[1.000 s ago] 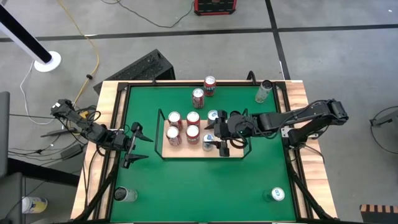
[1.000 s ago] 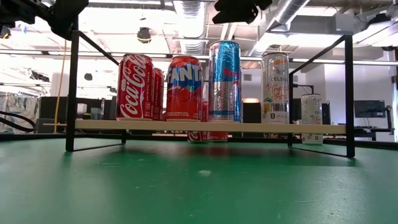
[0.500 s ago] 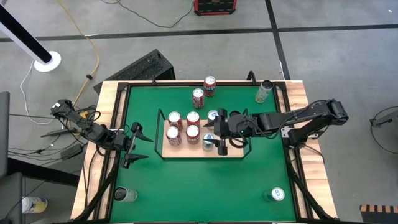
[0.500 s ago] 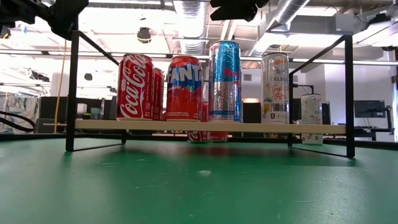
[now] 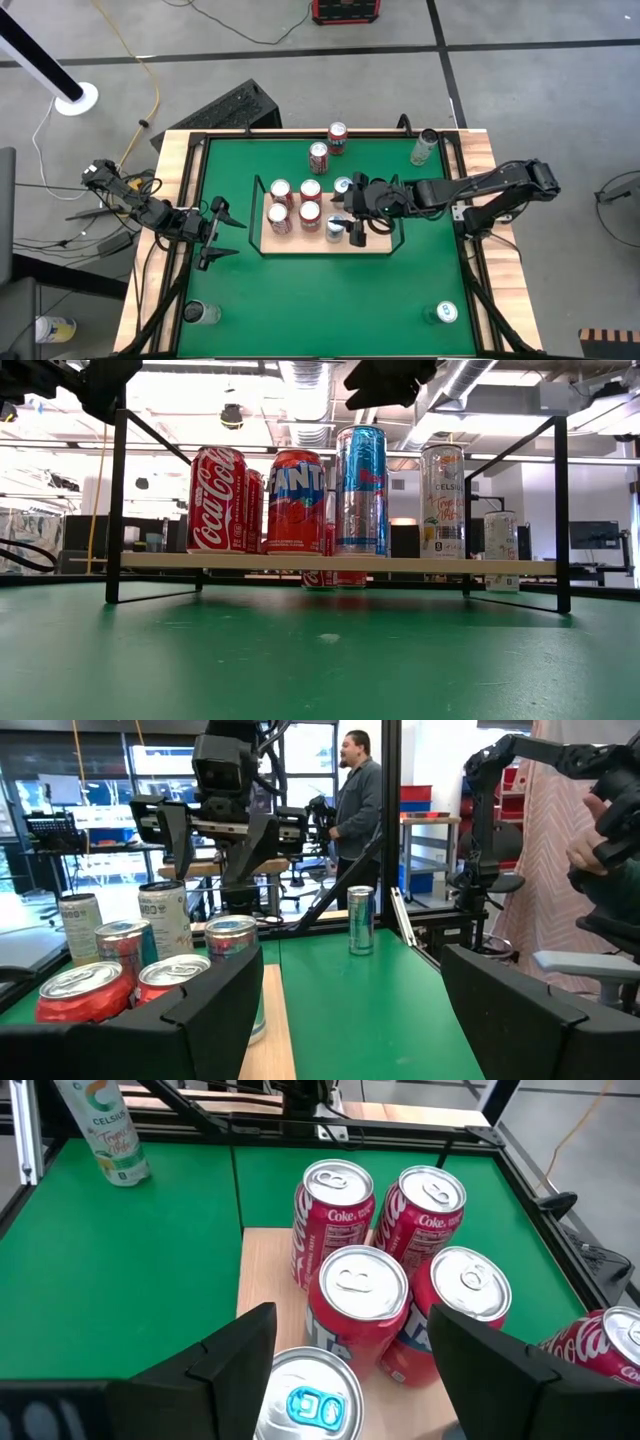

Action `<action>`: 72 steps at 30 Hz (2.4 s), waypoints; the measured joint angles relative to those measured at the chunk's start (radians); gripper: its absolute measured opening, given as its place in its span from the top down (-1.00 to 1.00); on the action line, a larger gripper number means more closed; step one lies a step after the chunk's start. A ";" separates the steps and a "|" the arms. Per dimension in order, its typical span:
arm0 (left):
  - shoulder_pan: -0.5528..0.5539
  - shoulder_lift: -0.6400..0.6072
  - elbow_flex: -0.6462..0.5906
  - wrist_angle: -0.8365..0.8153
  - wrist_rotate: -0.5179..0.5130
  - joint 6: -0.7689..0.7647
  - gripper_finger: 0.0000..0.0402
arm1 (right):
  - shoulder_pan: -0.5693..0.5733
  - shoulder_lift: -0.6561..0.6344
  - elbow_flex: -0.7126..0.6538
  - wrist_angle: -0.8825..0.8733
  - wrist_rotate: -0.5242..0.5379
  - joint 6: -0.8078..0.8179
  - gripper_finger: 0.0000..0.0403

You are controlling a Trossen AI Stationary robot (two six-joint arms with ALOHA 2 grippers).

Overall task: Place canned beverage on shelf
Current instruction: Put the left blue soda can on the shelf aligned with the other blue soda can

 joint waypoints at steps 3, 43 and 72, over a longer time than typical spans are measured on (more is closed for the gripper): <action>0.000 0.000 0.000 0.000 0.000 0.000 -0.46 | 0.000 0.000 0.000 -0.001 0.000 0.001 -0.42; 0.000 0.000 0.000 -0.001 0.000 -0.001 -0.46 | 0.000 0.000 0.000 -0.020 0.160 0.030 -0.42; 0.000 0.000 0.000 -0.008 0.000 -0.004 -0.46 | 0.024 0.000 0.000 0.007 0.030 -0.092 0.34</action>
